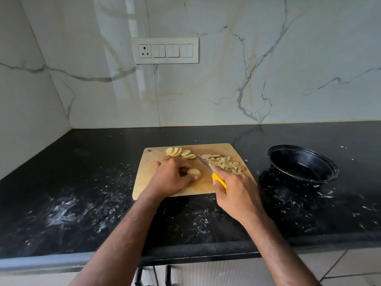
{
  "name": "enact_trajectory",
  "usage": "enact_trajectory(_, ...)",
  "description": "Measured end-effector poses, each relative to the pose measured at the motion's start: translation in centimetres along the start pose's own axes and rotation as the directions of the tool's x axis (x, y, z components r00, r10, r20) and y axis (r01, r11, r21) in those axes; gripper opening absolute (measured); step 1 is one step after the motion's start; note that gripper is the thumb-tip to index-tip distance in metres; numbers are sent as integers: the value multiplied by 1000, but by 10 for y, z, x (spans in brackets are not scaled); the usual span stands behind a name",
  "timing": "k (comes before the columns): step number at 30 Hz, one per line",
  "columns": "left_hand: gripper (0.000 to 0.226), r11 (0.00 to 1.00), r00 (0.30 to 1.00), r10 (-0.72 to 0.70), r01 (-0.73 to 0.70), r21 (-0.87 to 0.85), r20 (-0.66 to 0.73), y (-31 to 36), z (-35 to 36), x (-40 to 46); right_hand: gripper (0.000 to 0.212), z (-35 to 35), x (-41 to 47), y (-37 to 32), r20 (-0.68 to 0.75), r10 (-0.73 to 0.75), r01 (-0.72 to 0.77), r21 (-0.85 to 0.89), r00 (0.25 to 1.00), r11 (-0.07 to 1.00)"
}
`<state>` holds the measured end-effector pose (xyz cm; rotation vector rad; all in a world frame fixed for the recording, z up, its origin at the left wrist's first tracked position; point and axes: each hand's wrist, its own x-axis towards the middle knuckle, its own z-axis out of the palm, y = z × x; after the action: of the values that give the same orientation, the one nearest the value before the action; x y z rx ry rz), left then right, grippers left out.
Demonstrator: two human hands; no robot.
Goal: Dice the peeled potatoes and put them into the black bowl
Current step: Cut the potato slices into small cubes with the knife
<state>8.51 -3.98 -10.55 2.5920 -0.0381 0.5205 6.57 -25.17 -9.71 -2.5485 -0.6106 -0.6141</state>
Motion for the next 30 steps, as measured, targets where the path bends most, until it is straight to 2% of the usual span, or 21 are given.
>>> enact_trajectory(4,36,998,998,-30,33,57,-51,1,2,1,43,5,-7,-19,-12,79,-78,70,997,994)
enact_trajectory(9,36,998,998,-17,20,57,-60,1,3,0,44,5,-12,-19,-10,102,-102,29,995,994)
enact_trajectory(22,36,997,997,1,5,77,-79,5,5,-1,43,6,-16,-24,19,8,-8,-11,1000,1000)
enact_trajectory(30,53,999,997,25,-27,-21,-79,6,4,0,43,7,-17,-24,14,4,-4,-40,1000,999)
